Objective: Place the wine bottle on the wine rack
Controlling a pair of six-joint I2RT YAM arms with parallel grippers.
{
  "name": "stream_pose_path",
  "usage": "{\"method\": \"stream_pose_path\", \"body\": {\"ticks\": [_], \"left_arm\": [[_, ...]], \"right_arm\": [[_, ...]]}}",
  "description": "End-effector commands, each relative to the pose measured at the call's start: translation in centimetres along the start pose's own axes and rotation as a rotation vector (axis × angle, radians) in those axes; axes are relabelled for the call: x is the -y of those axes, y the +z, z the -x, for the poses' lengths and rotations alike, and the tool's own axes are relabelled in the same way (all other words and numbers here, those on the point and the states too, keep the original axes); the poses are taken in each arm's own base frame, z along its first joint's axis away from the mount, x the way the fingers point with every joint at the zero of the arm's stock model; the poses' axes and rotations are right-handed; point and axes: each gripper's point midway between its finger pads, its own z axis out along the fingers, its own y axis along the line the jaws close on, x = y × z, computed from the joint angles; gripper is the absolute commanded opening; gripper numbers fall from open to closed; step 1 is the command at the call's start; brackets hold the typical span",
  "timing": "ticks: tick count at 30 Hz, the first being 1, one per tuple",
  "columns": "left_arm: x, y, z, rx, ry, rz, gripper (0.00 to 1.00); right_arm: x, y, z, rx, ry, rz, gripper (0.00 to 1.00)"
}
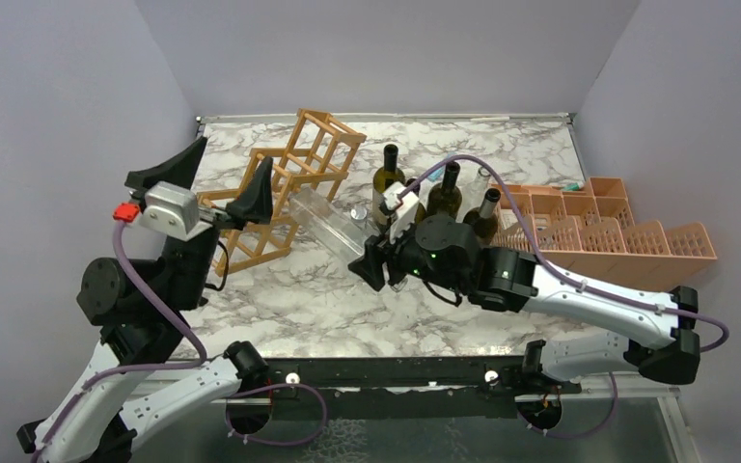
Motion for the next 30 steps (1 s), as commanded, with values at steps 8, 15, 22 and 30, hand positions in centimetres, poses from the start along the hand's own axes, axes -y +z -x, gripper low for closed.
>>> {"method": "stream_pose_path", "body": {"ticks": [8, 15, 22, 30], "left_arm": [[-1.4, 2.6, -2.5, -0.235, -0.176, 0.210, 0.99], [-0.9, 2.6, -5.2, -0.317, -0.142, 0.232, 0.99], [-1.7, 2.4, -6.4, -0.369, -0.092, 0.297, 0.99], [-2.1, 2.1, -6.5, -0.376, -0.076, 0.310, 0.99]], "right_arm": [[-5.6, 6.4, -2.2, -0.028, -0.037, 0.185, 0.01], [-3.1, 10.8, -7.3, -0.107, -0.071, 0.027, 0.01], [-1.9, 15.0, -8.1, -0.073, -0.063, -0.099, 0.01], [-2.0, 17.3, -8.4, -0.029, -0.075, -0.110, 0.01]]}}
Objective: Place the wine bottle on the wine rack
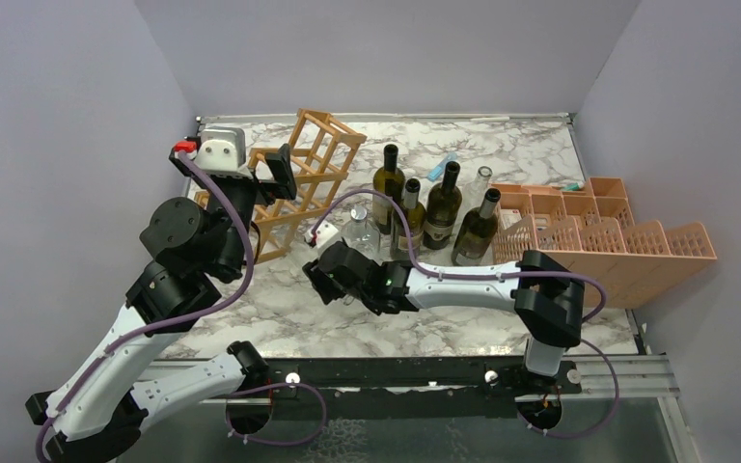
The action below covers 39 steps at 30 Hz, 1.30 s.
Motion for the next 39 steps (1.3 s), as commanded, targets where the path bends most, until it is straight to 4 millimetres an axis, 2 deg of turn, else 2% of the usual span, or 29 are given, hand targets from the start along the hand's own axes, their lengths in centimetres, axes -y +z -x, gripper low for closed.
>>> {"method": "stream_pose_path", "body": {"ticks": [1, 7, 15, 19, 25, 39], "left_arm": [[-1.1, -0.3, 0.2, -0.002, 0.006, 0.047, 0.99], [-1.3, -0.3, 0.2, -0.003, 0.009, 0.058, 0.99], [-1.1, -0.2, -0.1, -0.013, 0.013, 0.052, 0.99], [-1.1, -0.3, -0.3, -0.017, 0.011, 0.049, 0.99], [-1.1, -0.3, -0.3, -0.022, 0.018, 0.047, 0.99], [-1.5, -0.8, -0.1, -0.021, 0.021, 0.044, 0.99]], "right_arm": [[-1.3, 0.0, 7.0, 0.225, 0.066, 0.006, 0.01], [-1.6, 0.1, 7.3, 0.245, 0.067, 0.020, 0.01], [-2.7, 1.6, 7.5, 0.281, 0.079, 0.059, 0.01], [-3.1, 3.1, 7.9, 0.318, 0.082, 0.053, 0.01], [-4.1, 5.4, 9.8, 0.369, 0.068, 0.045, 0.01], [-4.4, 10.3, 10.8, 0.394, 0.046, -0.047, 0.01]]}}
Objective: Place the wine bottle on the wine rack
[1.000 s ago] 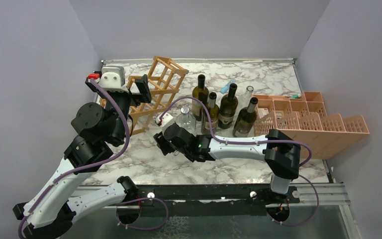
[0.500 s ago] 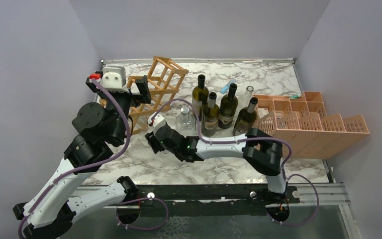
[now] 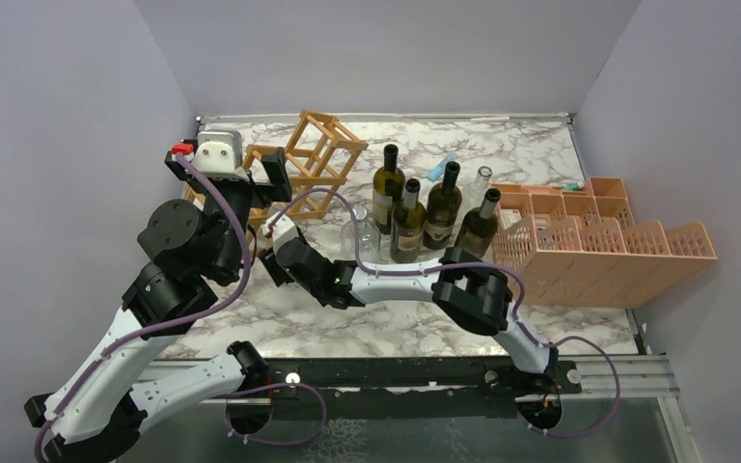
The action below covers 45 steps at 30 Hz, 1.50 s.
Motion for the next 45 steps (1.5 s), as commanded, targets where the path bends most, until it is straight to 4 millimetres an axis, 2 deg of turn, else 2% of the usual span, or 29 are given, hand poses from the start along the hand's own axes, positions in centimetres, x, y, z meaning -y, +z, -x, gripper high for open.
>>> {"method": "stream_pose_path", "body": {"ticks": [1, 5, 16, 19, 22, 25, 27, 32, 41, 45], "left_arm": [[-0.6, -0.4, 0.4, 0.005, -0.003, 0.011, 0.99], [-0.8, -0.6, 0.6, 0.007, -0.006, 0.009, 0.99], [-0.9, -0.6, 0.9, 0.011, -0.001, 0.010, 0.99], [-0.8, -0.6, 0.7, 0.007, 0.002, 0.008, 0.99], [-0.6, -0.5, 0.5, 0.001, 0.009, -0.001, 0.99], [-0.4, -0.4, 0.6, -0.024, 0.014, -0.008, 0.99], [-0.4, -0.4, 1.0, -0.027, 0.012, -0.006, 0.99], [-0.1, -0.2, 1.2, -0.030, 0.021, -0.017, 0.99], [-0.1, -0.4, 2.6, -0.019, 0.011, -0.036, 0.99], [0.1, -0.4, 2.7, -0.016, 0.008, -0.047, 0.99]], "right_arm": [[-0.4, 1.2, 5.4, 0.164, 0.048, -0.049, 0.01], [-0.2, 2.3, 5.0, 0.166, 0.033, -0.077, 0.04], [0.7, 4.7, 3.1, 0.149, 0.022, -0.118, 0.26], [0.9, 5.0, 2.9, 0.144, 0.020, -0.121, 0.37], [1.0, 4.9, 3.2, 0.142, 0.023, -0.120, 0.57], [0.5, 4.4, 3.9, 0.138, 0.026, -0.089, 0.73], [0.3, 4.0, 4.6, 0.137, 0.028, -0.067, 0.78], [-0.6, 2.8, 5.7, 0.126, 0.039, -0.001, 0.82], [-0.5, -0.8, 8.9, 0.112, 0.060, 0.045, 0.86], [0.2, -2.1, 8.1, 0.059, 0.041, 0.037, 0.86]]}}
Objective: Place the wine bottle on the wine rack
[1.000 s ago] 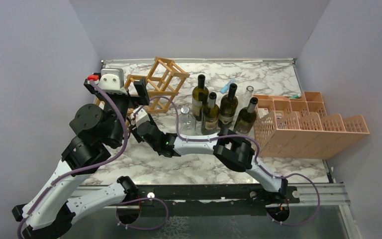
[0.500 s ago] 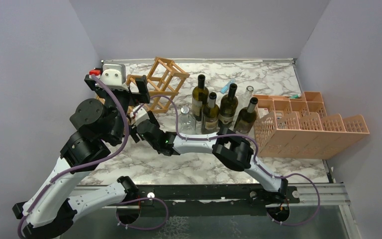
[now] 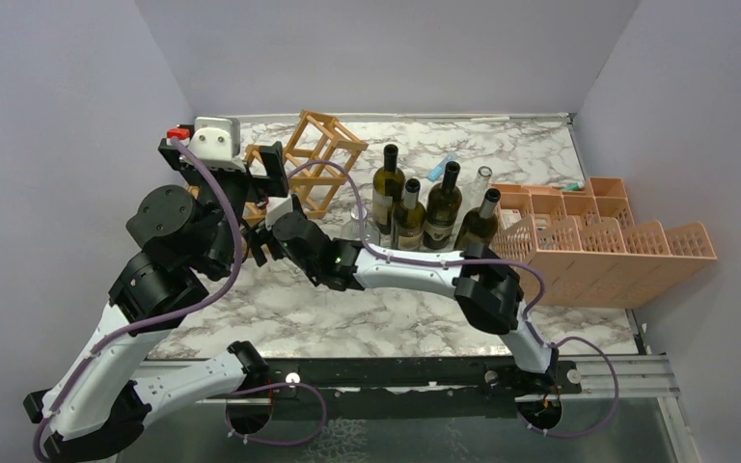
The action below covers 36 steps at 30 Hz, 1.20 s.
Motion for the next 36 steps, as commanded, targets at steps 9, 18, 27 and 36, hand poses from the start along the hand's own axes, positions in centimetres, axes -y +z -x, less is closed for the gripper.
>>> {"method": "stream_pose_path", "body": {"ticks": [9, 18, 27, 36], "left_arm": [[1.0, -0.2, 0.1, -0.003, -0.016, -0.062, 0.99], [2.6, -0.7, 0.3, -0.016, -0.019, -0.168, 0.99], [7.8, -1.0, -2.3, -0.061, -0.010, -0.404, 0.99], [12.6, -0.6, -13.8, -0.290, -0.098, -0.478, 0.99]], "right_arm": [[1.1, -4.5, -5.1, -0.276, -0.019, 0.007, 0.80], [0.3, -10.4, -0.7, -0.230, 0.005, 0.171, 0.76], [3.7, -21.3, 1.5, -0.191, -0.069, 0.269, 0.73], [12.8, -27.5, 2.3, -0.162, 0.098, -0.150, 0.69]]}}
